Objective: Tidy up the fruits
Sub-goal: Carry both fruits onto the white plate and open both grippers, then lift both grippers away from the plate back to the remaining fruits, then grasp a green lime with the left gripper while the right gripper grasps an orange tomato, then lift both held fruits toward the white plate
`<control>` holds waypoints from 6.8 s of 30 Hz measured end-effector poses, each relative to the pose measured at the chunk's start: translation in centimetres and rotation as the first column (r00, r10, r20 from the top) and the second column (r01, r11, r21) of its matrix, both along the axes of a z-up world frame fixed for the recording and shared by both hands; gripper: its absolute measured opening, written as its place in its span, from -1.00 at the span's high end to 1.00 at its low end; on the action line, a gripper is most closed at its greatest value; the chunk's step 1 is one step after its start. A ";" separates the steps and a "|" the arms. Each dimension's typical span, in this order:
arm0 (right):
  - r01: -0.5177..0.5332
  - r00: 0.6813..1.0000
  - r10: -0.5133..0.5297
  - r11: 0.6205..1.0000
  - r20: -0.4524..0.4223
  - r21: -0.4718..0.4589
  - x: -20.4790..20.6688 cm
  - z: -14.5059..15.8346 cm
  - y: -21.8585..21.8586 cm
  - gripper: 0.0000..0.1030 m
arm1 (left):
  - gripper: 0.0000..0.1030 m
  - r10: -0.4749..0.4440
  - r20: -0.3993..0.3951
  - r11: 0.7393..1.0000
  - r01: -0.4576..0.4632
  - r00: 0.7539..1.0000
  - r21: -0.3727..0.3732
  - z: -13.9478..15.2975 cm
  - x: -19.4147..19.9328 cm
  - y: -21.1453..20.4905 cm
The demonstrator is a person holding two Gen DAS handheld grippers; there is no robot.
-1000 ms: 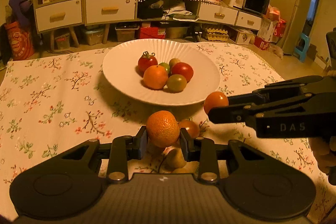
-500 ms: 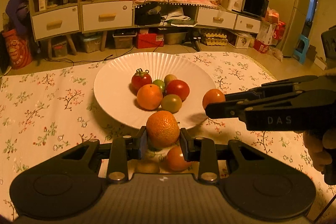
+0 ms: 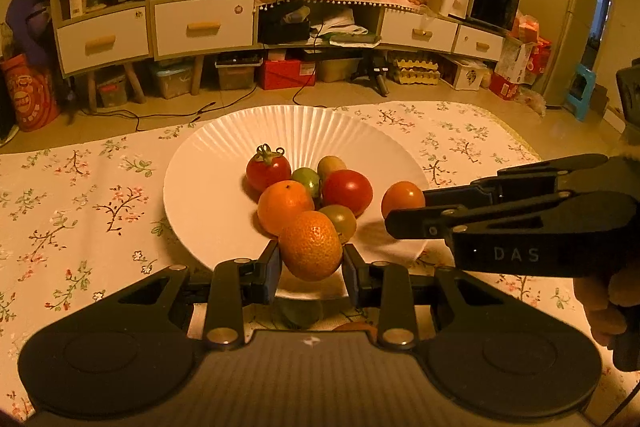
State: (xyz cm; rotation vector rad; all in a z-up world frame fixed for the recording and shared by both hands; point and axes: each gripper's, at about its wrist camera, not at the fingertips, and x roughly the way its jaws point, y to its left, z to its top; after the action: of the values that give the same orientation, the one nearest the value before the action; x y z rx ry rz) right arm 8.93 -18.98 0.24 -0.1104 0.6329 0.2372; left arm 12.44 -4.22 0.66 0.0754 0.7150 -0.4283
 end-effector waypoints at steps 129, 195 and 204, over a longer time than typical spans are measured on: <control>-0.050 0.997 0.041 0.990 -0.066 -0.130 -5.6 -4.8 3.4 -0.61 | 0.54 0.038 -0.154 0.999 -0.041 0.987 -0.015 -2.7 -10.2 3.9; -0.052 0.999 0.052 0.999 0.010 -0.003 -4.9 -0.5 1.2 0.37 | 0.54 0.110 -0.040 0.992 -0.112 0.993 -0.058 0.3 -6.5 4.0; -0.039 0.998 0.040 0.999 0.055 -0.013 -3.0 1.5 0.2 0.37 | 0.54 0.094 0.008 0.995 -0.093 0.996 -0.044 2.2 -3.2 3.5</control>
State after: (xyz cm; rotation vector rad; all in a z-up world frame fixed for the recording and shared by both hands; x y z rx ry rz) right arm 5.89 -18.82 1.73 -0.1402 0.5778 0.2681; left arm 9.25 -0.77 2.82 0.0031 0.6958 -0.3532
